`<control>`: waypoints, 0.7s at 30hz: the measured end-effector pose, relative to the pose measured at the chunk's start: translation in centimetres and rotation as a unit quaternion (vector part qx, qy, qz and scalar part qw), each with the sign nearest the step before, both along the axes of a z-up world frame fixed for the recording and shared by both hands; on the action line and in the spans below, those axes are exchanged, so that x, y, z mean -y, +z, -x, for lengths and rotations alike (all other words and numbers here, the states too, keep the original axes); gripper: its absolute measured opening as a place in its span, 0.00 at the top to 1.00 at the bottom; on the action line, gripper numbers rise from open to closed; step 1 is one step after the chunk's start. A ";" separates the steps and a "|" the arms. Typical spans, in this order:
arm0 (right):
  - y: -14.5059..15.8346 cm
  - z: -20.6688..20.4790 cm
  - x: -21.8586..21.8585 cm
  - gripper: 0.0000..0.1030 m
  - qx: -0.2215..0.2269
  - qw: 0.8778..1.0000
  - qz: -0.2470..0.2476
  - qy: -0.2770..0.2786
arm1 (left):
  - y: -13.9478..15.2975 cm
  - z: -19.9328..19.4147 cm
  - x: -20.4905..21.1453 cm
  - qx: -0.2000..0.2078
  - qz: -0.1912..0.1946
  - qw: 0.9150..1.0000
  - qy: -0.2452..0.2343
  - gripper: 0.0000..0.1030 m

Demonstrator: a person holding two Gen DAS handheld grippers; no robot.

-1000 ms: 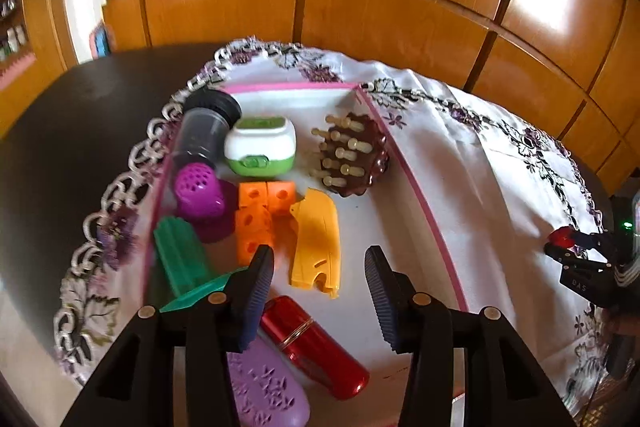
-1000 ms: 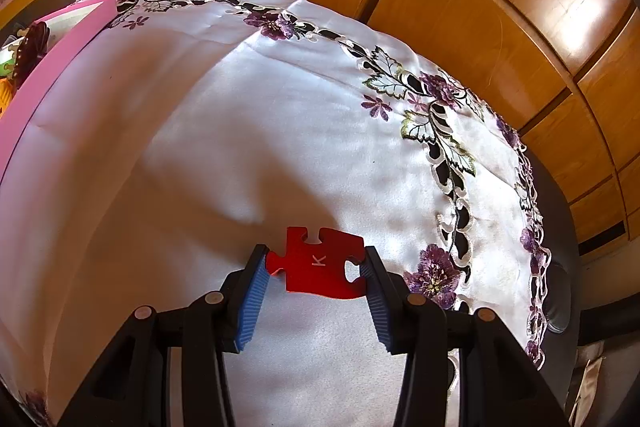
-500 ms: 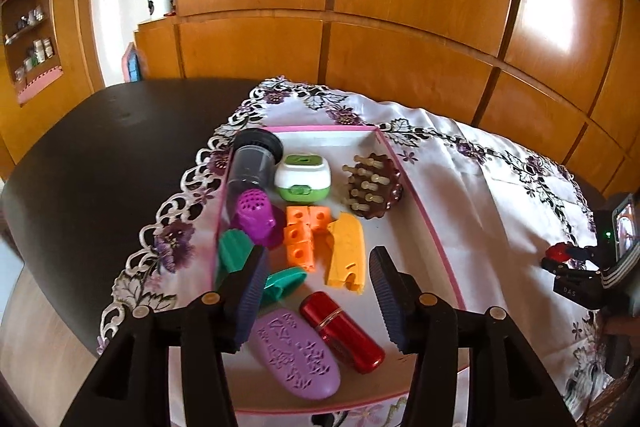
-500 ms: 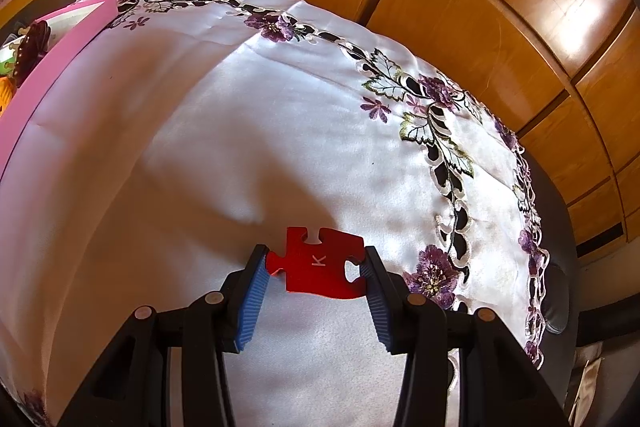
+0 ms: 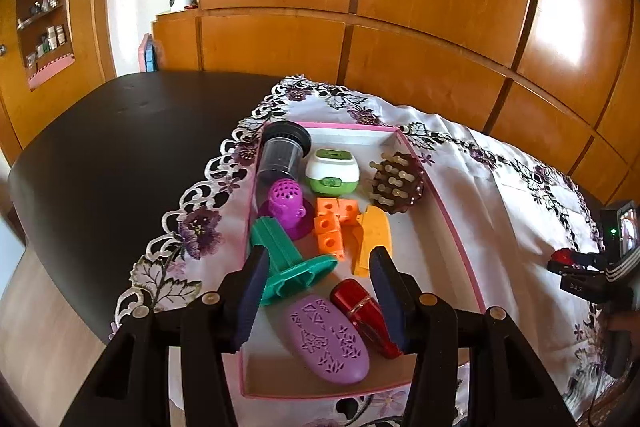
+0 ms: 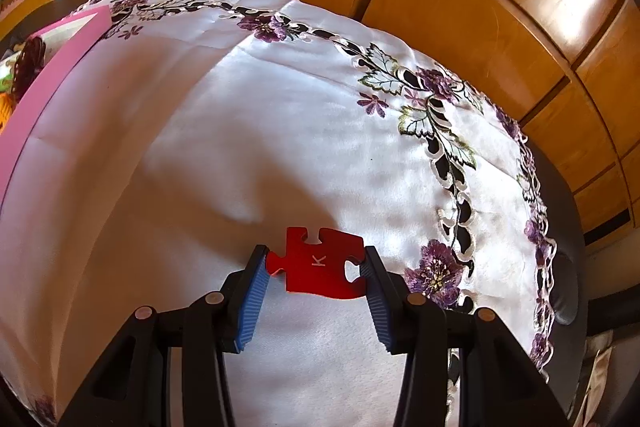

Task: Organize rigid objects
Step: 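Carry the red puzzle piece into the tray and release it with the right tool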

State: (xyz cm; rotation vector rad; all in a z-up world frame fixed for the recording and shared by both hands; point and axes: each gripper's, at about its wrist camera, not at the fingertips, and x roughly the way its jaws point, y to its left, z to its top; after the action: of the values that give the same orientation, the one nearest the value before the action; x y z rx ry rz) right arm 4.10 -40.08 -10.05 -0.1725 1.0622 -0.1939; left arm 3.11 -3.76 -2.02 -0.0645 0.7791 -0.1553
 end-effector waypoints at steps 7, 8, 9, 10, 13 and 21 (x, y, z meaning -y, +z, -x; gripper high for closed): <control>4.5 1.4 -3.8 0.55 0.064 0.993 -0.084 0.055 | -0.3 0.2 -1.8 -0.003 0.003 1.000 0.020 0.49; 5.3 1.6 -5.1 0.55 0.073 0.990 -0.091 0.074 | -0.4 0.2 -2.1 -0.004 0.004 1.000 0.025 0.49; 6.0 1.7 -6.5 0.55 0.082 0.988 -0.094 0.095 | -0.4 0.2 -2.5 -0.004 0.005 1.000 0.029 0.49; 6.5 1.8 -7.6 0.55 0.088 0.985 -0.098 0.113 | -0.4 0.2 -2.7 -0.004 0.005 0.999 0.033 0.49; 8.2 2.0 -11.8 0.55 0.108 0.972 -0.116 0.174 | -0.4 0.2 -3.4 -0.004 0.007 0.999 0.041 0.49; 7.9 0.5 -21.0 0.55 0.096 0.947 -0.107 0.286 | -0.9 0.4 -5.0 -0.011 0.015 0.998 0.056 0.49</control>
State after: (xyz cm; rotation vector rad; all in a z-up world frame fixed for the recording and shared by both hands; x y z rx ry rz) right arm 3.63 -19.04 -2.19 -0.2528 0.7950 0.4219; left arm 2.72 1.21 -2.92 -0.1377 0.7927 -0.0599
